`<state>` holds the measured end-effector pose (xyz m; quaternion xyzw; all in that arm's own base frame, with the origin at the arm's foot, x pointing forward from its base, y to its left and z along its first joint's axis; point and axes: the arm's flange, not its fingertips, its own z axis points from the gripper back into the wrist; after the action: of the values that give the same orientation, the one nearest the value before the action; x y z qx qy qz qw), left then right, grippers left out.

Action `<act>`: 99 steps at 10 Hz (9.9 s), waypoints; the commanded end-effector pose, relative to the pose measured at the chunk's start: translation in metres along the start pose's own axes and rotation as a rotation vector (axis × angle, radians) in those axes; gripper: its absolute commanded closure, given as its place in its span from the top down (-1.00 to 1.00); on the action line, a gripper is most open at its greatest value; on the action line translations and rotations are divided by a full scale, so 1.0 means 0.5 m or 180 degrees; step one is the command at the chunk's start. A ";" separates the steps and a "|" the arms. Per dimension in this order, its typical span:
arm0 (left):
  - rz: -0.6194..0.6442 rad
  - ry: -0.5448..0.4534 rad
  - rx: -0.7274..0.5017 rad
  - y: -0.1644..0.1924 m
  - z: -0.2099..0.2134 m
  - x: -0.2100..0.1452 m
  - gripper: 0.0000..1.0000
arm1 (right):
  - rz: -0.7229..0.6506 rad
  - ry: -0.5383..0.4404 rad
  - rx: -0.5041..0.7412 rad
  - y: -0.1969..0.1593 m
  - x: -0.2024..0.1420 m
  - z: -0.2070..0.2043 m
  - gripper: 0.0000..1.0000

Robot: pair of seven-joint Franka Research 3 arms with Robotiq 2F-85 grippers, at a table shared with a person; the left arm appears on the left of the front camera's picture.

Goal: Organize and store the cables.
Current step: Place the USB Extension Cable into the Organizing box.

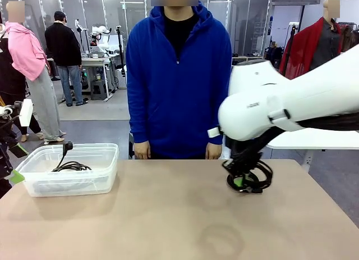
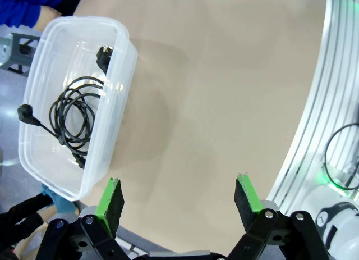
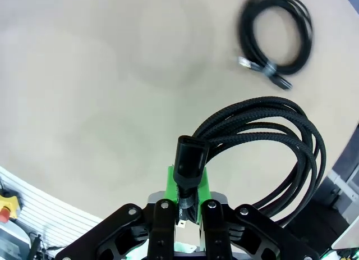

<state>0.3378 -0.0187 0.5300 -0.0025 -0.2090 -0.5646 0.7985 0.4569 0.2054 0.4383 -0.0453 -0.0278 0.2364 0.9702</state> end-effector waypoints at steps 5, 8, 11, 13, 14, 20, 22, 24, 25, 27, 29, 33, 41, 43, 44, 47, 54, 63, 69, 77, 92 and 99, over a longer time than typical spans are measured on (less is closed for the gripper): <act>0.0003 0.0024 0.0020 0.000 0.002 0.001 1.00 | 0.0111 0.0096 0.0049 0.208 0.167 -0.045 -1.00; 0.0003 0.0024 0.0020 0.000 0.002 0.001 1.00 | 0.0194 0.0264 0.0120 0.301 0.231 -0.109 -1.00; 0.0003 0.0024 0.0020 0.000 0.002 0.001 1.00 | 0.0059 0.0295 0.0122 0.357 0.255 -0.159 -1.00; 0.0003 0.0024 0.0020 0.000 0.002 0.001 1.00 | 0.0012 0.0316 0.0159 0.372 0.262 -0.183 -1.00; 0.0003 0.0024 0.0020 0.000 0.002 0.001 1.00 | -0.0012 0.0309 0.0203 0.376 0.264 -0.201 -1.00; 0.0003 0.0024 0.0020 0.000 0.002 0.001 1.00 | -0.0046 0.0254 0.0295 0.384 0.253 -0.208 -0.18; 0.0003 0.0024 0.0020 0.000 0.002 0.001 1.00 | -0.0021 0.0163 0.0414 0.372 0.246 -0.199 -0.12; 0.0003 0.0024 0.0020 0.000 0.002 0.001 1.00 | 0.0021 0.0122 0.0466 0.357 0.238 -0.187 0.10; 0.0003 0.0024 0.0020 0.000 0.002 0.001 1.00 | 0.0029 0.0110 0.0499 0.343 0.230 -0.173 0.96; 0.0003 0.0024 0.0020 0.000 0.002 0.001 1.00 | 0.0079 0.0036 0.0523 0.324 0.213 -0.144 1.00; 0.0003 0.0024 0.0020 0.000 0.002 0.001 1.00 | 0.0212 -0.0032 0.0532 0.311 0.179 -0.123 1.00; 0.0003 0.0024 0.0020 0.000 0.002 0.001 1.00 | 0.0400 -0.0172 0.0543 0.274 0.108 -0.059 1.00; 0.0356 0.0161 -0.0096 0.010 -0.014 0.032 1.00 | 0.0582 -0.0202 0.0576 0.185 0.046 0.009 1.00; 0.0421 0.0024 -0.0280 -0.004 -0.034 0.104 1.00 | 0.0602 -0.0188 0.0515 0.150 0.029 0.026 1.00; 0.0339 0.0034 -0.0307 -0.015 -0.044 0.130 1.00 | 0.0606 -0.0218 0.0526 0.119 0.014 0.041 1.00; 0.0284 0.0144 -0.0368 -0.044 -0.083 0.247 1.00 | 0.0470 -0.0366 0.0463 -0.025 -0.058 0.091 1.00; 0.0697 0.0486 -0.0053 -0.035 -0.198 0.494 1.00 | 0.0678 -0.0680 0.0269 -0.252 -0.265 0.130 1.00; 0.0792 0.0329 -0.0290 -0.050 -0.344 0.569 1.00 | 0.0753 -0.0807 0.0339 -0.276 -0.322 0.114 1.00; 0.0790 0.0332 -0.0294 -0.052 -0.345 0.570 1.00 | 0.0753 -0.0807 0.0339 -0.276 -0.322 0.114 1.00; 0.2089 0.0751 -0.0390 -0.104 -0.432 0.582 1.00 | 0.1258 -0.1388 0.0333 -0.277 -0.362 0.203 1.00; 0.3071 0.0840 -0.0056 -0.072 -0.560 0.603 1.00 | 0.1314 -0.1739 0.0828 -0.350 -0.402 0.255 1.00; 0.3032 0.0801 -0.0164 -0.076 -0.564 0.590 1.00 | 0.1314 -0.1739 0.0828 -0.350 -0.402 0.255 1.00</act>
<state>0.4775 -0.3667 0.3634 -0.0476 -0.0704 -0.1387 0.9867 0.3494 -0.0334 0.5768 0.1317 -0.2433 0.4291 0.8598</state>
